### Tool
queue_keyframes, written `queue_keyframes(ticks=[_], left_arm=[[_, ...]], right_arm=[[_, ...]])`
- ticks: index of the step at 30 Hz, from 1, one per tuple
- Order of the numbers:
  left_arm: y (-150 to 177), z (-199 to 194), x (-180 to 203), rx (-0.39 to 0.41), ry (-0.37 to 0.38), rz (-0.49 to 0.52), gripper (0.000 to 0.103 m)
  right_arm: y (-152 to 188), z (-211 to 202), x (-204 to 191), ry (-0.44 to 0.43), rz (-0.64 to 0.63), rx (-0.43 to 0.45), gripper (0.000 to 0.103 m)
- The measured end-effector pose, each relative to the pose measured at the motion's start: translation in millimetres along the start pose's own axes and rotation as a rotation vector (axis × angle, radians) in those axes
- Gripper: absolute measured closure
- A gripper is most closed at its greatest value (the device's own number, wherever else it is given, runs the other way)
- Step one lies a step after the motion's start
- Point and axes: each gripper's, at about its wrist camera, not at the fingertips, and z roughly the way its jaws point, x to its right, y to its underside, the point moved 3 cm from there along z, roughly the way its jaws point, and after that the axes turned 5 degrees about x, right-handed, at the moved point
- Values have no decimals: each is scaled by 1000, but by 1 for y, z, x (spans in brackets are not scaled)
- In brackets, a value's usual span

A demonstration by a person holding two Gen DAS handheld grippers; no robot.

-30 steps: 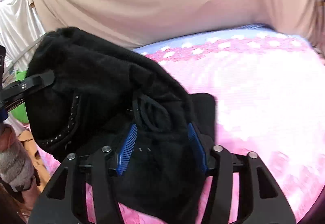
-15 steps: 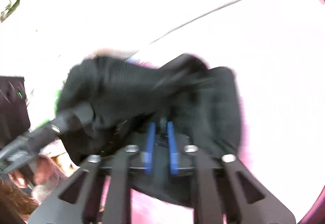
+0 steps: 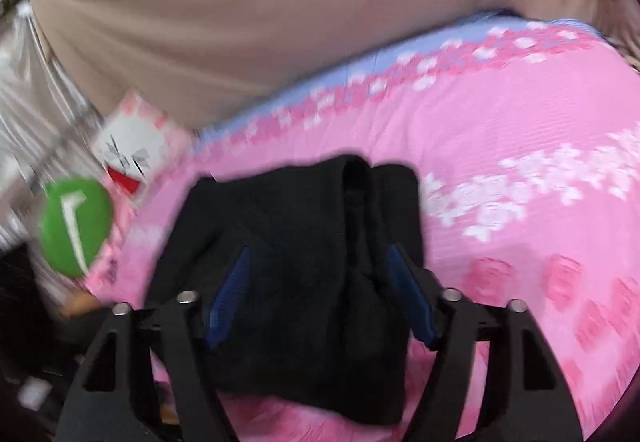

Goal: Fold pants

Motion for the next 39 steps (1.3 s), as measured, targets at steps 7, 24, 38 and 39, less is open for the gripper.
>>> queue_keyframes(ticks=[7, 24, 38, 39], left_arm=[[7, -9, -49, -13, -153, -73, 34], [18, 20, -48, -65, -279, -38, 26], [19, 26, -45, -68, -314, -13, 18], [19, 27, -45, -69, -316, -14, 18]], right_arm=[[-21, -51, -4, 48, -45, 154, 95], [-19, 39, 1, 90, -50, -43, 101], [18, -31, -2, 132, 25, 55, 48], [21, -30, -2, 133, 24, 55, 48]])
